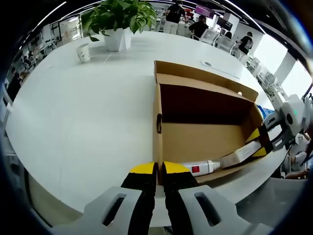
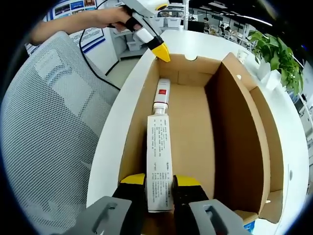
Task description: Operate the shoe box by opening the lid, removing the specified soft item, and placing it in the target area until the item is outside and the box remains undamaged.
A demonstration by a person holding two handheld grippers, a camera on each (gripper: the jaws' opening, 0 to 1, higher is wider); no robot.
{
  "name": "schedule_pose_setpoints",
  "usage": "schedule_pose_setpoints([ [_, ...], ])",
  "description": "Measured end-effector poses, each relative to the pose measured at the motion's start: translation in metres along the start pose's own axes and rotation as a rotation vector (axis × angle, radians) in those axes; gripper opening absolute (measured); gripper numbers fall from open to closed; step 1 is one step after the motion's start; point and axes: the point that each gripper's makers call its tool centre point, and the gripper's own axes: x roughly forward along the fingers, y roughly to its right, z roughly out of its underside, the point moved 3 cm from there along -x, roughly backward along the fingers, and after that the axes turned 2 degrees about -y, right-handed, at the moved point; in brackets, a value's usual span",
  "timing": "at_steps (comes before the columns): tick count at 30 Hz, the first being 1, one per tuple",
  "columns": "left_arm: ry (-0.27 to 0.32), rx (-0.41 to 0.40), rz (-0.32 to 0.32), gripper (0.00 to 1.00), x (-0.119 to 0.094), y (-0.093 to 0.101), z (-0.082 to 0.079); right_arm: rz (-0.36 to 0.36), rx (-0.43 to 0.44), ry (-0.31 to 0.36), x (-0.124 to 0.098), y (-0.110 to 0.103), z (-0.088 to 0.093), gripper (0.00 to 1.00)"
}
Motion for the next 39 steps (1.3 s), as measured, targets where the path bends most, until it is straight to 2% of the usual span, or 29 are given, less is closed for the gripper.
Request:
schedule_pose_setpoints([
  [17, 0.0, -0.003, 0.001, 0.02, 0.001, -0.003, -0.002, 0.038, -0.006, 0.043, -0.008, 0.003, -0.007, 0.15],
  [24, -0.002, 0.001, -0.002, 0.02, 0.001, -0.002, -0.001, 0.064, -0.001, 0.075, -0.021, 0.005, -0.011, 0.15],
  [39, -0.005, 0.008, -0.007, 0.02, -0.001, 0.001, 0.0, 0.108, 0.035, 0.195, -0.066, 0.013, -0.03, 0.14],
])
